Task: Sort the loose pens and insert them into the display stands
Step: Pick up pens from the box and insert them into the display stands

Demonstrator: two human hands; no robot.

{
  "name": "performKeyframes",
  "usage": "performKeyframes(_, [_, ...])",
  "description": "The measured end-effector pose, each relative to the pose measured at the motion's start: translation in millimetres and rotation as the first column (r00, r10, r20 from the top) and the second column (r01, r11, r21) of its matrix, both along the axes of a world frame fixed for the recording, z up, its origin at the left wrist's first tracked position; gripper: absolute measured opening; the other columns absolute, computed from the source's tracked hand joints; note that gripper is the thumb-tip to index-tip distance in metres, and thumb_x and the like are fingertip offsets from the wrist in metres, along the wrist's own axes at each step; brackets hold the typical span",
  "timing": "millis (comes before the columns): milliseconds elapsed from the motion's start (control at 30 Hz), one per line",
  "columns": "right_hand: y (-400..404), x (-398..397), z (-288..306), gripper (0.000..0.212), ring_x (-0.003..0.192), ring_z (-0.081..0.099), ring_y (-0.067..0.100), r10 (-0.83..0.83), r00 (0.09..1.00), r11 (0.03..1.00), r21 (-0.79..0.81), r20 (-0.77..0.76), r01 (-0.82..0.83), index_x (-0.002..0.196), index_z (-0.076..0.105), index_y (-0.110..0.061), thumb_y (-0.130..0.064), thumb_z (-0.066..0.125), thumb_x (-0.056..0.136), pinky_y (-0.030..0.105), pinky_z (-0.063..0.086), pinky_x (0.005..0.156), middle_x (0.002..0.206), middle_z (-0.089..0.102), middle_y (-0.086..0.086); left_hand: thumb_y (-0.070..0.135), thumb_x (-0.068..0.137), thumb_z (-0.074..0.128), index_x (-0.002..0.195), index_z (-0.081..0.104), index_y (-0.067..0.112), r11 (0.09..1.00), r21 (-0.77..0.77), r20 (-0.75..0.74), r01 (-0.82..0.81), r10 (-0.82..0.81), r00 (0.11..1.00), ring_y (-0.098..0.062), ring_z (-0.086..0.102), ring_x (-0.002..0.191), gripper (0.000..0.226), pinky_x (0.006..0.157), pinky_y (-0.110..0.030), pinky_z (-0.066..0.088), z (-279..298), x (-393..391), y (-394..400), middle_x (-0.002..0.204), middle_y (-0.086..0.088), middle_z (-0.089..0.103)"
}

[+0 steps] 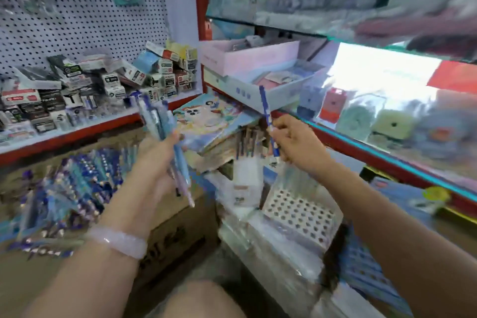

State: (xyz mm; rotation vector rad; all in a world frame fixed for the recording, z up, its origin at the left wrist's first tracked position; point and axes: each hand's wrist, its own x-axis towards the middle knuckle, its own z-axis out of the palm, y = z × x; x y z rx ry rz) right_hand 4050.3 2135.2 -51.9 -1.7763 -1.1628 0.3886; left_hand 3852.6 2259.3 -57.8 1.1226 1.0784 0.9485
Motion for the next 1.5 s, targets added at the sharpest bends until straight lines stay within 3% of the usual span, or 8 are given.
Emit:
performKeyframes(100, [-45.9,43.3,-0.7,0.02,0.04,0.048,0.007,-0.105,0.994,0.994,-0.016,0.032,0.106,0.078,0.044,-0.019,-0.019,0.045,0.098,0.02,0.037,0.042,0.065,0.058,0.014,0.033,0.092,0.054,0.099,0.06,0.01,0.991,-0.028,-0.011,0.132,-0.132,0.991,-0.018,0.052,0.065,0.026,0.067,-0.035,0.048,-4.5,61.1,-37.5,0.078,-0.003,0.054])
performKeyframes(267, [-112.1,84.7,-14.8,0.016,0.046,0.056,0.01,-0.192,0.981,0.98,-0.044,-0.005,0.192,0.08,0.047,-0.018,-0.02,0.05,0.095,0.023,0.047,0.049,0.055,0.063,-0.002,0.021,0.09,0.058,0.103,0.058,0.007,0.962,-0.058,0.12,0.266,-0.257,0.959,-0.013,0.058,0.059,0.02,0.041,-0.019,0.047,-20.6,119.7,-104.9,0.072,-0.005,0.061])
performKeyframes(433, [-171.2,105.1,-37.8,0.014,0.068,0.067,0.02,-0.413,0.906,0.909,-0.025,0.096,0.417,0.076,0.058,-0.014,-0.019,0.061,0.088,0.037,0.054,0.07,0.065,0.067,0.0,0.018,0.089,0.059,0.11,0.059,0.006,0.935,-0.131,0.132,0.33,-0.313,0.94,-0.005,0.062,0.048,0.025,0.044,-0.017,0.051,-46.6,138.5,-127.9,0.076,-0.003,0.064])
performKeyframes(567, [-210.5,116.4,-63.1,0.01,0.068,0.063,0.013,-0.526,0.819,0.829,-0.08,0.229,0.554,0.08,0.061,-0.016,-0.02,0.061,0.089,0.018,0.047,0.06,0.069,0.065,-0.002,0.018,0.089,0.058,0.115,0.059,0.003,0.912,-0.173,0.086,0.371,-0.361,0.929,-0.012,0.062,0.059,0.03,0.047,-0.021,0.05,-65.0,141.9,-137.6,0.076,-0.002,0.063])
performKeyframes(700, [-230.7,114.0,-91.4,0.01,0.071,0.059,0.024,-0.491,0.805,0.79,-0.219,0.332,0.573,0.091,0.055,-0.012,-0.022,0.058,0.092,0.038,0.045,0.062,0.076,0.062,0.007,0.018,0.091,0.056,0.121,0.057,0.0,0.894,-0.185,0.063,0.408,-0.403,0.913,-0.01,0.06,0.06,0.035,0.045,-0.017,0.049,-71.8,148.7,-143.2,0.077,-0.003,0.061])
performKeyframes(967, [-229.1,120.3,-116.5,0.016,0.06,0.045,0.005,-0.516,0.787,0.764,-0.234,0.338,0.601,0.089,0.044,-0.025,-0.022,0.059,0.091,0.023,0.036,0.053,0.067,0.046,-0.014,0.012,0.093,0.051,0.112,0.056,0.006,0.867,-0.149,0.128,0.476,-0.46,0.879,0.001,0.06,0.043,0.02,0.04,-0.013,0.045,-69.8,165.9,-151.3,0.053,0.01,0.067])
performKeyframes(1267, [-226.6,122.0,-116.8,0.016,0.064,0.051,0.019,-0.56,0.782,0.759,-0.209,0.275,0.617,0.081,0.049,-0.013,-0.021,0.061,0.089,0.036,0.042,0.059,0.067,0.05,-0.004,0.015,0.092,0.054,0.103,0.06,0.012,0.873,-0.131,0.093,0.47,-0.461,0.882,0.001,0.061,0.049,0.013,0.051,-0.021,0.048,-70.9,172.7,-151.7,0.077,0.003,0.064])
performKeyframes(1500, [-229.8,127.5,-115.4,0.017,0.056,0.041,0.007,-0.516,0.777,0.741,-0.266,0.362,0.616,0.079,0.047,-0.013,-0.021,0.057,0.092,0.023,0.031,0.051,0.063,0.044,-0.008,0.016,0.092,0.054,0.083,0.063,0.017,0.861,-0.151,0.084,0.486,-0.479,0.874,-0.008,0.059,0.062,0.012,0.056,-0.023,0.045,-70.9,175.9,-155.7,0.067,0.004,0.063])
